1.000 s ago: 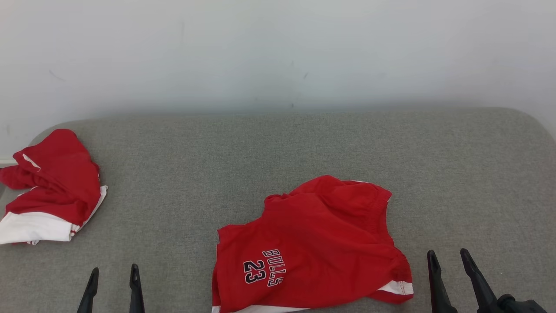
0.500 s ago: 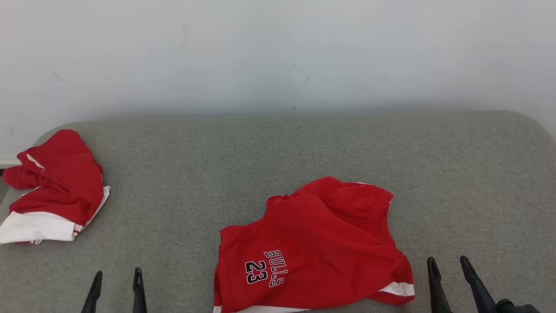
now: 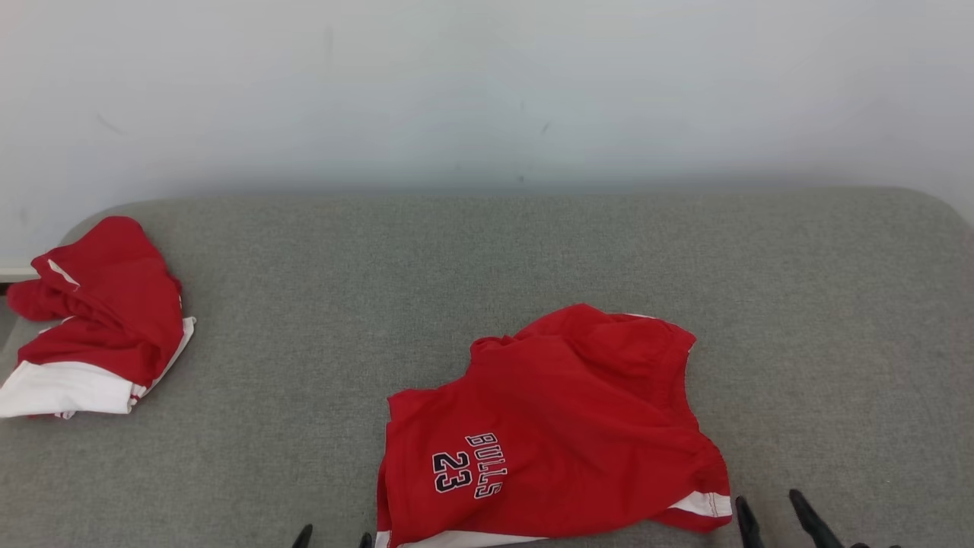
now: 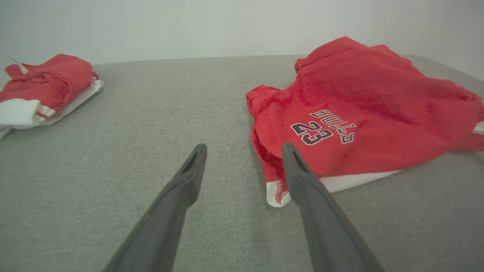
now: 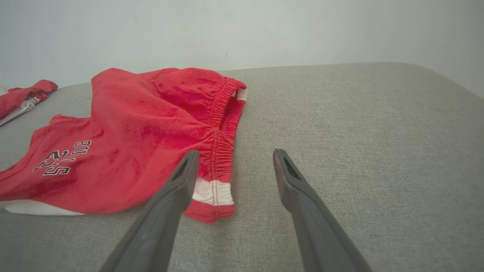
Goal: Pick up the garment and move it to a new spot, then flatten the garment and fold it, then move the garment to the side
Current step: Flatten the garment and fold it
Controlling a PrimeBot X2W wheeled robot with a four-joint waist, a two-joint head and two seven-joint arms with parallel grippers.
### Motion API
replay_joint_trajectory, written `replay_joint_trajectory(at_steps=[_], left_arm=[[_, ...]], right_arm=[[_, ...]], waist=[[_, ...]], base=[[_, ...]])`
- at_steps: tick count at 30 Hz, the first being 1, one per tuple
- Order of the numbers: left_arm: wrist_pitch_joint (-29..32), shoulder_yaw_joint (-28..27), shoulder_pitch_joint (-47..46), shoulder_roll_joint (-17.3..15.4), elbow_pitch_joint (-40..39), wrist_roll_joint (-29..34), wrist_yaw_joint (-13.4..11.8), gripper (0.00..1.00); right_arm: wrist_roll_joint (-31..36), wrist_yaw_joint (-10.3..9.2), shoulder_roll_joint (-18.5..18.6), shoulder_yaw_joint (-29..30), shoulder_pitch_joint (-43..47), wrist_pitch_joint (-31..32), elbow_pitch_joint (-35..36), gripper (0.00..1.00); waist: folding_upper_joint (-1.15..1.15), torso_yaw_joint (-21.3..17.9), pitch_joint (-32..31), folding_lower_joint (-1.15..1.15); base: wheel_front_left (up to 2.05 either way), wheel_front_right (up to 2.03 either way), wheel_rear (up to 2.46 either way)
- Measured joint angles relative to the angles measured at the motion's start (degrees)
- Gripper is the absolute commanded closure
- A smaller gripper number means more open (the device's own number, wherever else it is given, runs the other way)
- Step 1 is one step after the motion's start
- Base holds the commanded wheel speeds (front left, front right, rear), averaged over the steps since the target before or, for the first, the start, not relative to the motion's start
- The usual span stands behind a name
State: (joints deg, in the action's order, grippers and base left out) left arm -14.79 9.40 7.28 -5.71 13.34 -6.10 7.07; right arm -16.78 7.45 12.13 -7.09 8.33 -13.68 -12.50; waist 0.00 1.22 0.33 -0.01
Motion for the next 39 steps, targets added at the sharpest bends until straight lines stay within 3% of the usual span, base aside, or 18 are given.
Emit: replay_joint_trajectory(at_steps=[11, 26, 27, 28, 34, 39], left_arm=[[-0.24, 5.20, -7.19, 0.10, 14.91, -3.10, 0.34, 0.00], [-0.25, 10.76, -11.55, -0.56, 17.04, -3.75, 0.44, 0.00], [-0.25, 10.96, -11.70, -0.54, 17.14, -3.89, 0.44, 0.35], [-0.25, 11.28, -11.93, -0.53, 17.71, -4.36, 0.44, 1.00], [-0.25, 14.36, -13.55, -0.91, 19.58, -6.23, 0.44, 1.00], [-0.25, 13.43, -13.39, -1.64, 17.19, -7.54, 0.44, 1.00]], right_arm=[[-2.00, 0.00, 2.14, -6.27, -5.88, -0.46, -10.92, 0.00], [-3.61, 0.00, 3.91, -13.66, -12.75, -1.31, -17.12, 0.00], [-3.89, 0.00, 4.09, -14.10, -13.00, -1.32, -17.00, 0.51], [-4.27, 0.00, 4.26, -14.71, -13.26, -1.33, -17.10, 1.00], [-4.92, 0.01, 5.05, -16.80, -13.41, -1.44, -15.38, 1.00], [-5.76, 0.00, 6.05, -18.13, -12.67, -1.45, -11.93, 1.00]], waist=[[0.00, -0.33, 2.77, 0.01], [0.01, -0.59, 4.86, 0.01], [0.00, -0.50, 4.88, 0.01], [0.00, -0.40, 4.90, 0.01], [0.00, 0.03, 4.88, 0.01], [0.00, -0.07, 4.59, 0.00]], base=[[0.00, 0.00, 0.00], [0.00, 0.00, 0.00], [0.00, 0.00, 0.00], [0.00, 0.00, 0.00], [0.00, 0.00, 0.00], [0.00, 0.00, 0.00]])
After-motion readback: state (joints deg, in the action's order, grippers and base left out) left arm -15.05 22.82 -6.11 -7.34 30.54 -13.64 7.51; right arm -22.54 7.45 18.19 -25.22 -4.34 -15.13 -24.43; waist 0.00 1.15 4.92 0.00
